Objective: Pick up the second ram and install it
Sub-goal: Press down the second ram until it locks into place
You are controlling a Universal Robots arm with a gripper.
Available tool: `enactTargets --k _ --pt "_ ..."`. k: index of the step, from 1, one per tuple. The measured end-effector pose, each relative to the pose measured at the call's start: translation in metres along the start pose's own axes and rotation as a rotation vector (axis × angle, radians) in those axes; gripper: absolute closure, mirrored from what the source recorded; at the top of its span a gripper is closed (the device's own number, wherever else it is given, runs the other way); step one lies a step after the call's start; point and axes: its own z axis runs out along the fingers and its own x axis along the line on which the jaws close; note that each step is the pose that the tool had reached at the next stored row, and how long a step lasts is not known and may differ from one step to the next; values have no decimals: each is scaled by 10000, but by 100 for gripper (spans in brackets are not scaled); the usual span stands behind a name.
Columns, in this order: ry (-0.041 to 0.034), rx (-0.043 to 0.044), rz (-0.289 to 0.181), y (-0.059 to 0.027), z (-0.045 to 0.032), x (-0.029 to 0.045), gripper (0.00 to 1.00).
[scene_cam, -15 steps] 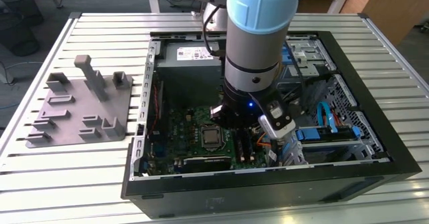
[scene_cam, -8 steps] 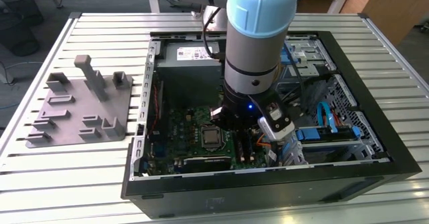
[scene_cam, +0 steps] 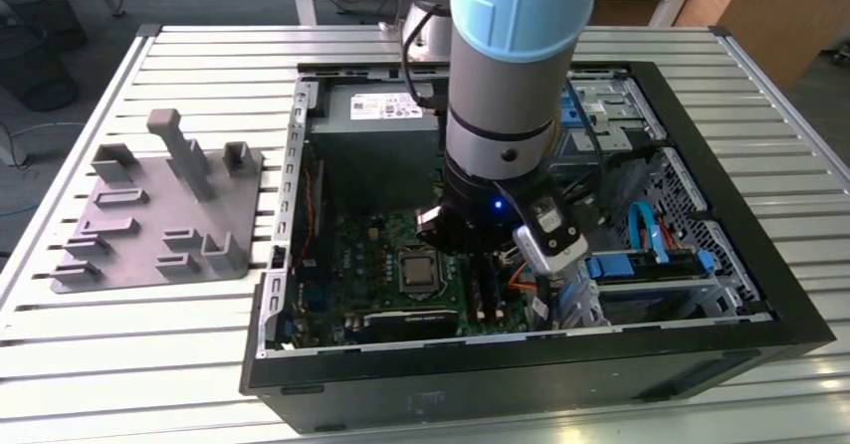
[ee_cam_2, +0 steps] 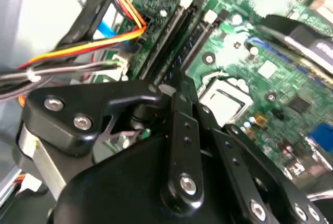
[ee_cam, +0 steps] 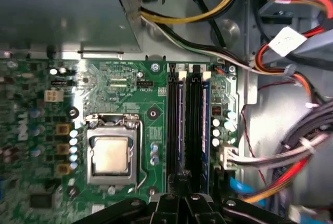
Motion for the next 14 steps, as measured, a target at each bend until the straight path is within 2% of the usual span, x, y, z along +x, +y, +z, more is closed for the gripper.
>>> enactTargets --k 2,8,14 --pt "-1 -1 -4 0 -51 -2 90" --pt "27 -11 -169 56 -54 -3 90" --pt "27 -31 -289 154 -55 -4 90"
